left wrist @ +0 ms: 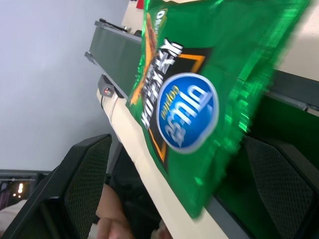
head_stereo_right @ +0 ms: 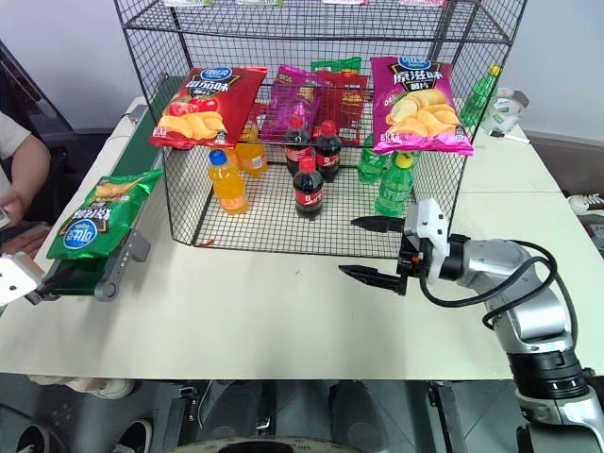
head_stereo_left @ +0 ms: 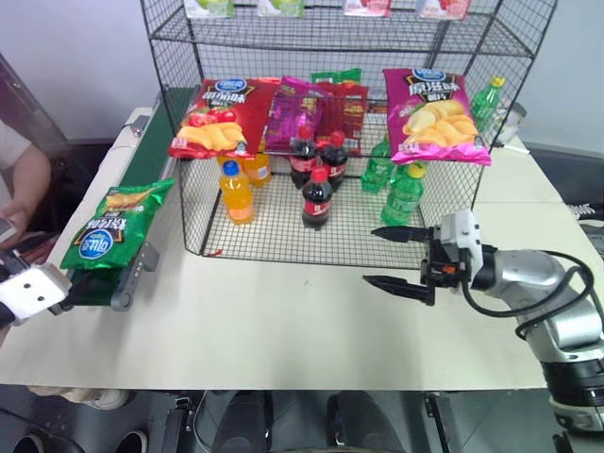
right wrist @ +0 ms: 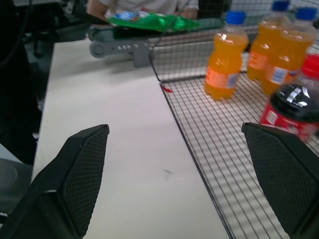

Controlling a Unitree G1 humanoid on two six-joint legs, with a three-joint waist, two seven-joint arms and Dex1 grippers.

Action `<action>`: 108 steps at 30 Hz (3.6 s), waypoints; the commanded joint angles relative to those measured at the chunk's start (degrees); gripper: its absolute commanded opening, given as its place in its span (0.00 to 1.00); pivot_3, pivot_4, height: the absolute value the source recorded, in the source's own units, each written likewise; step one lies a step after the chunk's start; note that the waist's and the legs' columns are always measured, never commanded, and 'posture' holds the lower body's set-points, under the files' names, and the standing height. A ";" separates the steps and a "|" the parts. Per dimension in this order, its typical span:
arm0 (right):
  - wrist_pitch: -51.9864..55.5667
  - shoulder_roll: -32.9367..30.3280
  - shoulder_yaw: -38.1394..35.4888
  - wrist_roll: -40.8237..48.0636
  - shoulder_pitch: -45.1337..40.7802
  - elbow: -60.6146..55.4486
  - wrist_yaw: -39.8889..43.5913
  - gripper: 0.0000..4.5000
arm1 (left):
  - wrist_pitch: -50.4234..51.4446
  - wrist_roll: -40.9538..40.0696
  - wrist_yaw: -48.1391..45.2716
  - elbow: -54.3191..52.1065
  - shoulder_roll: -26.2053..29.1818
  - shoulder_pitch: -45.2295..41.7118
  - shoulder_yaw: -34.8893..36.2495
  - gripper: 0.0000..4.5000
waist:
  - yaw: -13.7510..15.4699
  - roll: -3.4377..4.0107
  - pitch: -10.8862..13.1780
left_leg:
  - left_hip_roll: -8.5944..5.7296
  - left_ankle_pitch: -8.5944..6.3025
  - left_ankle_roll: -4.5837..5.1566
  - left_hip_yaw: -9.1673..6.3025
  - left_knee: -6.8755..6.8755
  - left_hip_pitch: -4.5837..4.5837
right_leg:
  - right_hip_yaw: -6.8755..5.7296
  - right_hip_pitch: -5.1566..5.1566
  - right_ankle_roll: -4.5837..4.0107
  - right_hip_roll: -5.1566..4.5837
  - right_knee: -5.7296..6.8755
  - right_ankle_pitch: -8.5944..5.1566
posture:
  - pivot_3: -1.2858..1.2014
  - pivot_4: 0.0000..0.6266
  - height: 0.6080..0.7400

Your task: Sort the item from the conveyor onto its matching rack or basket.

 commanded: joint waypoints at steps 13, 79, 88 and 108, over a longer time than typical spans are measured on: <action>-3.42 -1.79 -3.84 -1.52 -0.20 1.08 -0.21 1.00 | -4.36 -0.24 1.65 2.41 0.99 -2.77 -5.60 0.70 | 0.00 -0.01 -0.01 | -0.01 0.00 0.00 0.03 0.03 0.00 | -0.02 0.00 0.02 0.04 0.06 0.01 | 0.52 0.24 0.99; 38.94 0.12 1.13 34.90 -11.39 -7.30 7.42 1.00 | 90.68 -87.72 -36.13 -45.21 -3.61 -9.58 -2.40 0.01 | -1.17 0.07 0.05 | -0.02 0.00 0.01 -0.09 0.13 0.05 | -0.08 0.16 0.01 0.11 0.01 0.00 | 0.52 0.24 0.99; 32.19 5.01 7.60 26.45 -9.93 -12.33 3.83 1.00 | 89.61 -82.92 -36.83 -45.65 -7.85 -11.18 -5.32 0.01 | -1.03 0.06 0.05 | -0.03 0.00 0.01 -0.09 0.14 0.03 | -0.07 0.14 0.02 0.11 0.01 0.00 | 0.52 0.24 0.99; 35.40 5.42 7.35 28.82 -9.81 -11.69 1.97 0.00 | 87.38 -76.57 -35.48 -45.76 -12.11 -10.05 -6.65 0.12 | -1.07 0.06 0.05 | -0.02 0.00 0.01 -0.11 0.12 0.03 | -0.06 0.13 0.01 0.09 0.00 0.00 | 0.52 0.24 0.99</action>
